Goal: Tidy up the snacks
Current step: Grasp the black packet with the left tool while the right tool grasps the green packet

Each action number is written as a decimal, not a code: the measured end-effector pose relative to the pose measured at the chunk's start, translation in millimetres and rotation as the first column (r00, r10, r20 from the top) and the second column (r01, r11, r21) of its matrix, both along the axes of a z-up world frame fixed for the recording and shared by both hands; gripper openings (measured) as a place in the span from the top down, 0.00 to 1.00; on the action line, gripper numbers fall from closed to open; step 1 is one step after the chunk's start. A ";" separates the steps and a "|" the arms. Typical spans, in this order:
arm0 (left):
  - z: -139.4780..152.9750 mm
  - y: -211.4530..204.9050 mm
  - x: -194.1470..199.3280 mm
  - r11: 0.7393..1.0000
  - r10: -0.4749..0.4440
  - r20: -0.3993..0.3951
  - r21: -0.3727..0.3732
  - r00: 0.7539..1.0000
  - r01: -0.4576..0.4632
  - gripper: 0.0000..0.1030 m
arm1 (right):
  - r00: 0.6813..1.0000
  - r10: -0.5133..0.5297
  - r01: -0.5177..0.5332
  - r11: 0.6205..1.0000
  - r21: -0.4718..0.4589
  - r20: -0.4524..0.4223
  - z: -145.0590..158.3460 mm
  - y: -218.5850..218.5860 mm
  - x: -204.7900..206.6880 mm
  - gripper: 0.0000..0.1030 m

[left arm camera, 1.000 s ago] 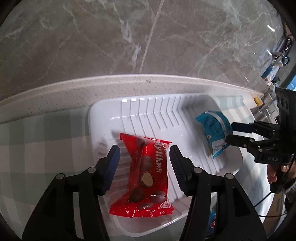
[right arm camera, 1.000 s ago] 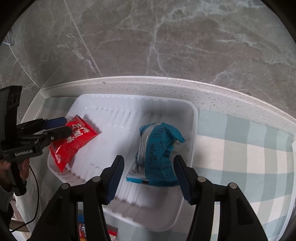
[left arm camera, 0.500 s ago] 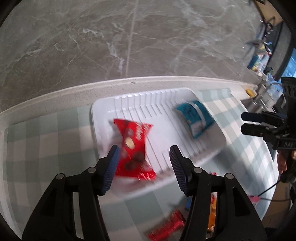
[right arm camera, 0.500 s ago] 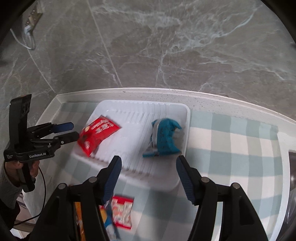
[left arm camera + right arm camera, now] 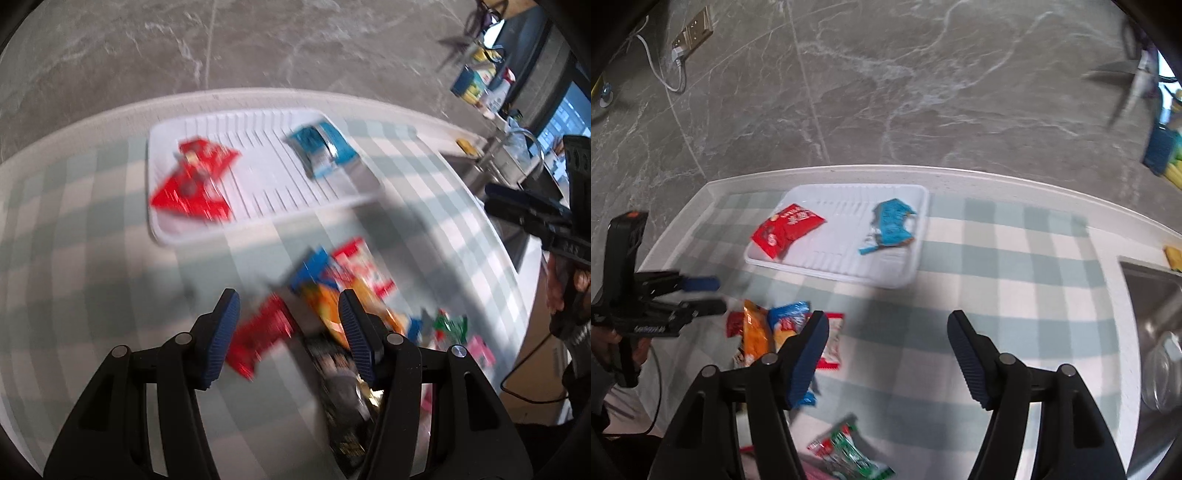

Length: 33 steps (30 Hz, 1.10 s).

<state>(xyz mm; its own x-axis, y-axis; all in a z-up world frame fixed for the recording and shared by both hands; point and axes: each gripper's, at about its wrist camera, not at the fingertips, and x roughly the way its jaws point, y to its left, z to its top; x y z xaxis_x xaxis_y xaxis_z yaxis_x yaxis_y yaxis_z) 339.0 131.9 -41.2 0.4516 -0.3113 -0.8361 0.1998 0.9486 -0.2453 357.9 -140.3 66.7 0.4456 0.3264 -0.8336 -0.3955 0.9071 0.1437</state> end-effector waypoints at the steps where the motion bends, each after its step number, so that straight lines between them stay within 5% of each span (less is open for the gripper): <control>1: -2.5 -2.5 -6.1 1.000 -0.006 -0.011 -0.005 1.000 0.006 0.48 | 1.000 -0.007 0.007 1.000 -0.001 0.000 0.3 -4.0 -3.6 0.32; 22: -65.4 -41.0 -39.9 0.997 -0.070 -0.173 0.018 0.982 0.075 0.48 | 0.990 0.008 0.001 0.998 0.065 -0.140 -33.8 -4.0 -82.1 0.32; 33: -72.7 -41.8 -40.4 0.995 -0.097 -0.157 0.016 0.983 0.101 0.38 | 0.987 0.028 -0.021 0.999 0.043 -0.157 -41.0 8.4 -82.4 0.32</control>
<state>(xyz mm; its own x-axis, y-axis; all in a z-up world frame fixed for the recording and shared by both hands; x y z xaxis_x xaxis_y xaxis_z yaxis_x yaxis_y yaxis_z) 298.6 90.1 -113.9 0.2830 -0.3269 -0.9017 0.2543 0.9320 -0.2581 275.6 -132.0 25.6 0.3018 0.3713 -0.8781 -0.3869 0.8895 0.2432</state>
